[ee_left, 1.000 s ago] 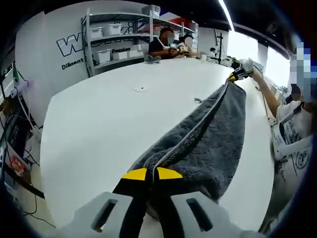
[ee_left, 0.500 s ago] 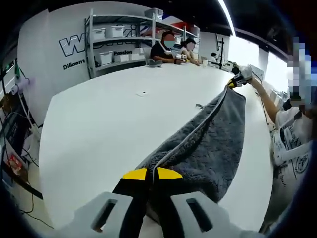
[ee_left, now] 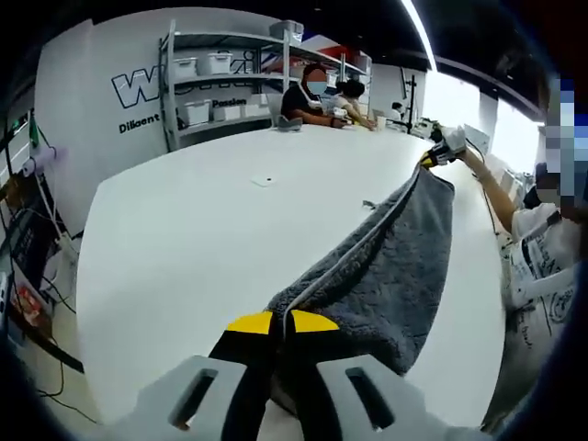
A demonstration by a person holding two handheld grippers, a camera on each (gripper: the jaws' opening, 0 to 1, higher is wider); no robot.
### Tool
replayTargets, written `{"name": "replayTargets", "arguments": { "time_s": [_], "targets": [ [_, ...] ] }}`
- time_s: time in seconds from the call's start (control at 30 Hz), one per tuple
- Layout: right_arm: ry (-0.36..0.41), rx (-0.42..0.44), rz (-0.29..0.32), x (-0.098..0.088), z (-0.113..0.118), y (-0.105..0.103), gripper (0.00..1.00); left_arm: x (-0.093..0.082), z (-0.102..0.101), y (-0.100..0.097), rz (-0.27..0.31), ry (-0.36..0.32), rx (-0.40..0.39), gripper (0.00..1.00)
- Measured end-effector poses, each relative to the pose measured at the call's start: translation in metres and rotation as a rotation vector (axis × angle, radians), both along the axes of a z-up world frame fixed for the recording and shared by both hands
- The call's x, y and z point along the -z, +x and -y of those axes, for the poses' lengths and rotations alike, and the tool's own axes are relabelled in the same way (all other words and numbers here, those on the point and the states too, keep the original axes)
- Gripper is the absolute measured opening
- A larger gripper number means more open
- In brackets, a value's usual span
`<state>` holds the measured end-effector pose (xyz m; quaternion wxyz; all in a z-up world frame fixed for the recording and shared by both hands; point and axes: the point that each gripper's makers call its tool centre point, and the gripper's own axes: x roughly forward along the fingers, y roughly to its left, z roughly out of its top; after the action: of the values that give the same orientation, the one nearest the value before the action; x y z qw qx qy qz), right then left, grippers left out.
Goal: Fold the towel on the table until its edges align and the towel forms a compact rectangular stack.
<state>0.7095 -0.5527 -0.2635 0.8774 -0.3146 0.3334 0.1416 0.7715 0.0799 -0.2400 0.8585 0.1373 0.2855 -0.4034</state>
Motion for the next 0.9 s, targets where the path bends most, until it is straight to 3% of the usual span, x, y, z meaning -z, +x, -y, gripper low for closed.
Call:
{"name": "replayTargets", "arguments": {
  "time_s": [0.2, 0.3, 0.4, 0.5, 0.67, 0.9],
  "targets": [
    [-0.070, -0.007, -0.027, 0.016, 0.002, 0.004, 0.06, 0.020, 0.003, 0.009, -0.036, -0.019, -0.017, 0.07],
    [-0.103, 0.004, -0.046, 0.023, 0.006, 0.002, 0.14, 0.027, 0.004, 0.007, -0.048, -0.002, -0.011, 0.10],
    [-0.186, 0.055, -0.061, 0.023, 0.025, -0.001, 0.23, 0.031, 0.000, 0.007, -0.054, 0.016, -0.027, 0.18],
    [-0.193, 0.082, -0.052, 0.023, 0.033, -0.003, 0.39, 0.032, 0.001, 0.005, -0.061, 0.000, -0.032, 0.35],
    [-0.194, 0.105, -0.042, 0.014, 0.038, -0.012, 0.52, 0.030, -0.007, 0.006, -0.039, 0.029, -0.074, 0.58],
    [-0.189, 0.148, 0.001, -0.016, 0.044, -0.039, 0.68, 0.002, -0.017, -0.003, 0.025, -0.017, -0.114, 0.76]
  ]
}}
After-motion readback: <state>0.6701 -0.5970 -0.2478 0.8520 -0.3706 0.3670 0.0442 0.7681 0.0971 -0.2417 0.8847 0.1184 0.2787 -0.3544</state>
